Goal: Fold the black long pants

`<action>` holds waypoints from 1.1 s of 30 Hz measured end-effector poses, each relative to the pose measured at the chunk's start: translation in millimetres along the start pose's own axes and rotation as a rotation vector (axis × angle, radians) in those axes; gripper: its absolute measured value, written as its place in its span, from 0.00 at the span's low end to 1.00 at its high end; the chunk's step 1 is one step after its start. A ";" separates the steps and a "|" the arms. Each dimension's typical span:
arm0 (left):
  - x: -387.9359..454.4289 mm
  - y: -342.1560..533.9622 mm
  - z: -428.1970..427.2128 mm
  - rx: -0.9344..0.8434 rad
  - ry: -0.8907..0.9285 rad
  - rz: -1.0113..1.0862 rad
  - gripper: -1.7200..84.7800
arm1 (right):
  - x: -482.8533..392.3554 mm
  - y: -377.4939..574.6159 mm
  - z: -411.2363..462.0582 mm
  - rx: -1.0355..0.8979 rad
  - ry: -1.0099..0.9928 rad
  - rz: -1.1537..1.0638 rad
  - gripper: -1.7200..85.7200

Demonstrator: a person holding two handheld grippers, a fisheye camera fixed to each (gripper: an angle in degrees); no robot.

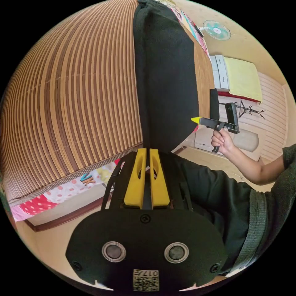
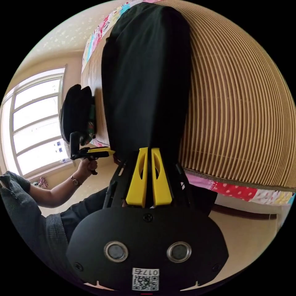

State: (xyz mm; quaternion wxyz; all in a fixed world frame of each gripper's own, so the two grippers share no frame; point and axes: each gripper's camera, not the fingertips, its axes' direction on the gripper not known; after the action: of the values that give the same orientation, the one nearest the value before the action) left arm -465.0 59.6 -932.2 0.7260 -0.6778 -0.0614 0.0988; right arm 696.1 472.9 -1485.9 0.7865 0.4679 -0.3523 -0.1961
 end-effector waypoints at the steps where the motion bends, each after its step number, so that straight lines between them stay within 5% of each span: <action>1: 5.8 5.2 -5.5 0.033 0.062 0.002 0.02 | -6.5 10.2 -17.1 0.025 -0.041 -0.028 0.05; 12: -13.5 5.2 -9.3 0.181 0.020 -0.174 0.10 | 17.7 36.4 -10.9 -0.059 -0.024 0.059 0.07; 16: -43.7 -26.7 -50.2 0.341 0.098 -0.199 0.17 | 32.2 43.1 -55.3 0.120 -0.094 0.096 0.11; 24: -71.6 -164.3 -27.8 0.093 0.230 -0.090 0.12 | 36.4 -22.7 -60.6 0.120 -0.219 -0.020 0.17; 33: -45.2 -173.3 -44.2 0.118 0.410 0.025 0.04 | 3.5 -45.7 -38.9 0.120 -0.399 -0.040 0.06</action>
State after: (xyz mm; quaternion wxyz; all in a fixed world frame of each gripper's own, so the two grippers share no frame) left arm -488.8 -4.4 -760.7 0.7604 -0.6407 0.1021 -0.0286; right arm 728.1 471.8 -1536.8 0.6678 0.4726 -0.5029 -0.2790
